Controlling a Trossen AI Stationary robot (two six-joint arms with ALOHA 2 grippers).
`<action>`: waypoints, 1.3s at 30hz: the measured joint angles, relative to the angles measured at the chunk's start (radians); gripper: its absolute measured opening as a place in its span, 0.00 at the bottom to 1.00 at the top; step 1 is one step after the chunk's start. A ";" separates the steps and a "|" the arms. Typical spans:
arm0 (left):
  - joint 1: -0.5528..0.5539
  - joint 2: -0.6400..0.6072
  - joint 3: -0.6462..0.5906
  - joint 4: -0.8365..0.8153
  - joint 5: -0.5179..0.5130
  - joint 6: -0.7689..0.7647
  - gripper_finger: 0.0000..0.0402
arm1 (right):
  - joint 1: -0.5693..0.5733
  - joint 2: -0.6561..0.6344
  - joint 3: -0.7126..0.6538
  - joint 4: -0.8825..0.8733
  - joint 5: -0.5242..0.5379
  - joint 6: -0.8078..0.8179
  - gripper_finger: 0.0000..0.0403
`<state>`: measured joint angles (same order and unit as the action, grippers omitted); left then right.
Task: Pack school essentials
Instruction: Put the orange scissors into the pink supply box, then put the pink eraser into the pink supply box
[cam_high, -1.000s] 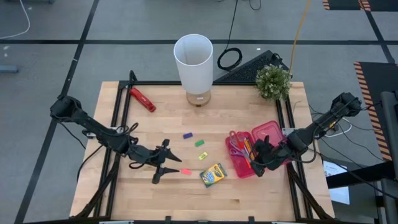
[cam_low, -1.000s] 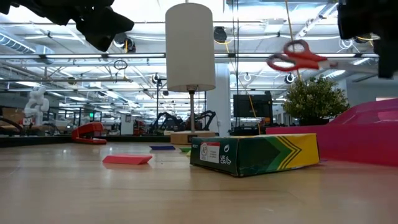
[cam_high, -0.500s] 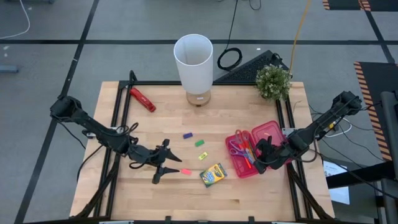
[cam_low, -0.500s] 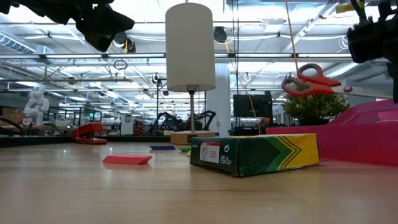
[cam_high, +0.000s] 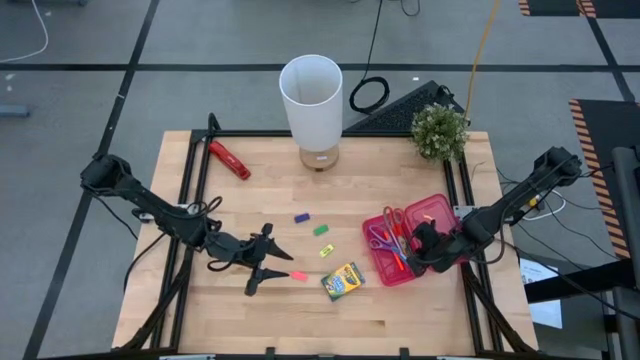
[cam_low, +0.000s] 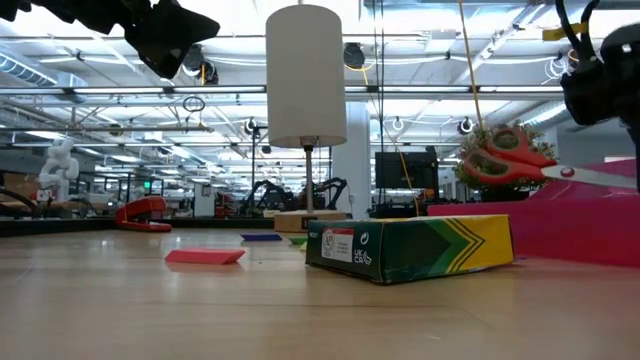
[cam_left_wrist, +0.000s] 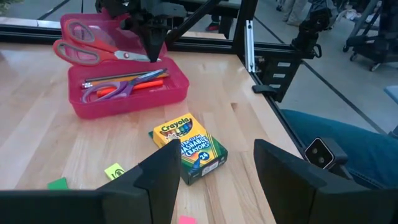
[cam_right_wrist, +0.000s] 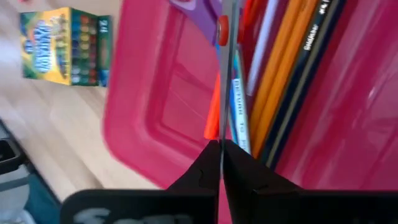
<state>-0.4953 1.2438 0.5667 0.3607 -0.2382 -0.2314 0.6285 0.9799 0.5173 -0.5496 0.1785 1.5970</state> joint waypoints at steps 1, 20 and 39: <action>0.000 0.000 0.000 0.000 0.000 0.000 0.51 | 0.000 0.006 -0.002 0.002 -0.001 0.000 0.01; 0.001 0.000 0.000 0.010 0.000 0.000 0.51 | -0.021 0.053 -0.004 0.059 -0.077 -0.032 0.09; 0.001 0.000 -0.001 -0.005 -0.003 -0.001 0.51 | -0.021 0.008 -0.003 0.344 0.295 -0.316 0.30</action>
<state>-0.4942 1.2438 0.5659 0.3561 -0.2412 -0.2321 0.6079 0.9878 0.5144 -0.2057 0.4738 1.2810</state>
